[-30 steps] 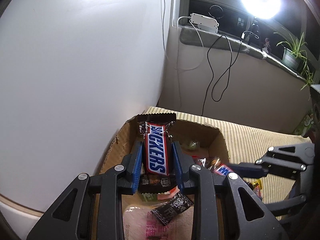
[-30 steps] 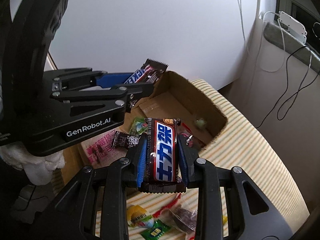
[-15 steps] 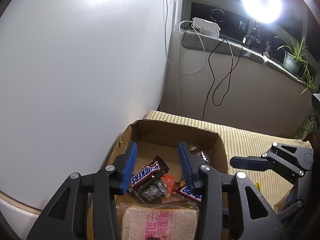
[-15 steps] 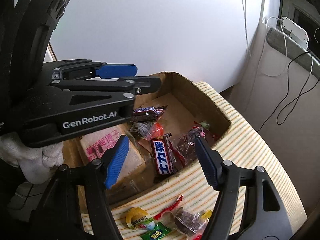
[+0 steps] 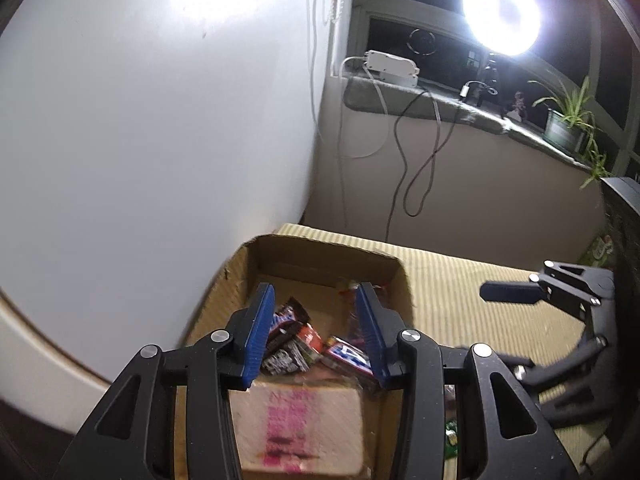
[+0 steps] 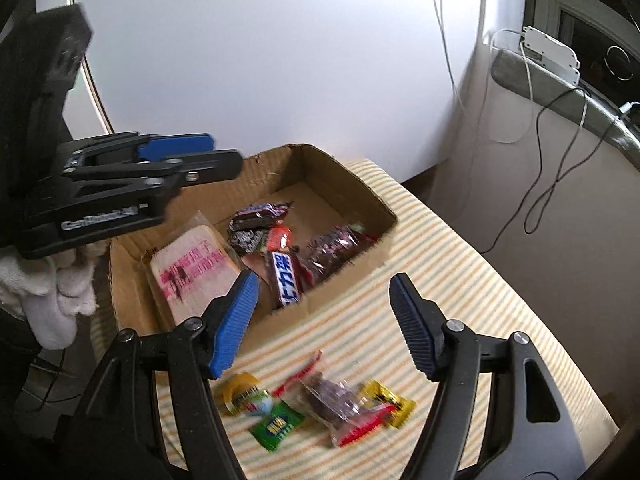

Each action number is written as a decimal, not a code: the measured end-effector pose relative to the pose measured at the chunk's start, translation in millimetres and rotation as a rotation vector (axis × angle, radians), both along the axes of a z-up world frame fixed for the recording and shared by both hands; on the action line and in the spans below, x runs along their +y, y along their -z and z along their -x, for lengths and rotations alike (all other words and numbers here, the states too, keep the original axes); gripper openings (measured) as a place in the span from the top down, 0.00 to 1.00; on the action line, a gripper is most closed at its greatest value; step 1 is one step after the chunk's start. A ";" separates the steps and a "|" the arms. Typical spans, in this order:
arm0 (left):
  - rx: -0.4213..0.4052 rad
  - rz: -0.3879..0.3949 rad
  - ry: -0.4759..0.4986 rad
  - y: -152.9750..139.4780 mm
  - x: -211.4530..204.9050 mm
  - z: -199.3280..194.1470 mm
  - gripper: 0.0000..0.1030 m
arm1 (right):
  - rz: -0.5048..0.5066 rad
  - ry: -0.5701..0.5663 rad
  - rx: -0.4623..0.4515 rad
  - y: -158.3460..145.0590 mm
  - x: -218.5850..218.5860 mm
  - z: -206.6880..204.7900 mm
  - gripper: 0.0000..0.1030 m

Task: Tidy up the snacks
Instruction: 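Move both open grippers back to the remaining snacks, then grasp the green packet with the left gripper while the right grasps the pastry bag, then carry the green packet and pastry bag into the box and open both grippers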

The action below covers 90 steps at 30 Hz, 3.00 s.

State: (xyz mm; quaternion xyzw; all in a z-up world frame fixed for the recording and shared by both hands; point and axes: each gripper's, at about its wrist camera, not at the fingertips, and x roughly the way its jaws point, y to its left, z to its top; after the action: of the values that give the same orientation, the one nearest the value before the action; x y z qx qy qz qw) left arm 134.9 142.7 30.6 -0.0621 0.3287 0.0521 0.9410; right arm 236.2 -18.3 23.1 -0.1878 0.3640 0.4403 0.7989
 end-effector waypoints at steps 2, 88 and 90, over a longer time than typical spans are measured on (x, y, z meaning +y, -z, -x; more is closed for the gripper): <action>-0.009 -0.001 0.015 -2.0 -8.0 8.7 0.60 | 0.008 -0.004 -0.003 0.8 -8.9 -0.7 0.31; 0.080 0.115 0.122 77.6 -112.3 70.0 0.80 | 0.144 -0.213 -0.037 30.9 -62.5 30.8 0.65; 0.064 0.111 0.114 72.5 -106.2 73.1 0.80 | 0.133 -0.200 -0.047 23.3 -61.3 33.1 0.65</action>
State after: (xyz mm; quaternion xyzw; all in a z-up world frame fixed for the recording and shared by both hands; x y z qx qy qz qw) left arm 61.8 36.5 -41.8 -0.0936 0.3641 -0.0178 0.9265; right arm 203.1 -79.5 -0.3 -0.2859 0.3530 0.4884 0.7451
